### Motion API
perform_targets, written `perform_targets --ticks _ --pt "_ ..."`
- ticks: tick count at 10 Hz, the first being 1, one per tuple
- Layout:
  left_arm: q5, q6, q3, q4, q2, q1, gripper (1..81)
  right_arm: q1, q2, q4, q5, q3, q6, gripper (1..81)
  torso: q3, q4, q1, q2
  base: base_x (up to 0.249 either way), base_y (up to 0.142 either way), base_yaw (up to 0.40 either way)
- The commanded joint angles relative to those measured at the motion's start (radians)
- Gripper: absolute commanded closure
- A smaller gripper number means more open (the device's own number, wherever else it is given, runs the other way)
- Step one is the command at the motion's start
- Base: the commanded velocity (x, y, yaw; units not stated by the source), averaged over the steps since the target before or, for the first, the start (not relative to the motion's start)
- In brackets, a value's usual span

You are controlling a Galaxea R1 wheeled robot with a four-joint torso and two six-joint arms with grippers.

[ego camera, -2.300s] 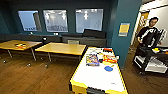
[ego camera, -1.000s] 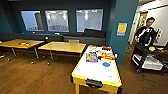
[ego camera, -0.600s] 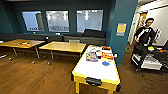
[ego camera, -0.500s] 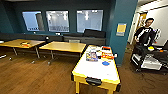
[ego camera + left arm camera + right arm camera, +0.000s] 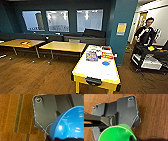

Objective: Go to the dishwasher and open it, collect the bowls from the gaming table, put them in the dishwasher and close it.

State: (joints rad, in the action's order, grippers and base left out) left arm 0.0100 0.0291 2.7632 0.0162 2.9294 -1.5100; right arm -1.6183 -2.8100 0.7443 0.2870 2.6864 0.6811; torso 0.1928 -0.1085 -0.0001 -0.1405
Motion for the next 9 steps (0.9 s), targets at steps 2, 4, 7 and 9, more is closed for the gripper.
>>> perform_targets --ticks 2,4,7,9 --pt "0.059 -0.005 0.007 0.008 0.001 0.037 81.1 0.028 0.015 0.018 -0.032 0.012 -0.003 81.1 0.000 0.000 0.000 0.000 0.000 0.000 0.000" --pt "0.059 -0.005 0.006 0.025 -0.001 0.037 81.1 0.030 0.015 0.018 -0.034 0.010 -0.003 81.1 0.000 0.000 0.000 0.000 0.000 0.000 -0.048" --pt "0.057 -0.005 0.003 0.044 0.005 0.037 81.1 0.028 0.015 0.017 -0.032 0.012 -0.002 81.1 0.000 0.000 0.000 0.000 0.000 0.000 -0.314" --pt "0.056 -0.003 0.007 0.041 0.011 0.038 81.1 0.027 0.015 0.017 -0.032 0.007 -0.002 81.1 0.000 0.000 0.000 0.000 0.000 0.000 -0.387"
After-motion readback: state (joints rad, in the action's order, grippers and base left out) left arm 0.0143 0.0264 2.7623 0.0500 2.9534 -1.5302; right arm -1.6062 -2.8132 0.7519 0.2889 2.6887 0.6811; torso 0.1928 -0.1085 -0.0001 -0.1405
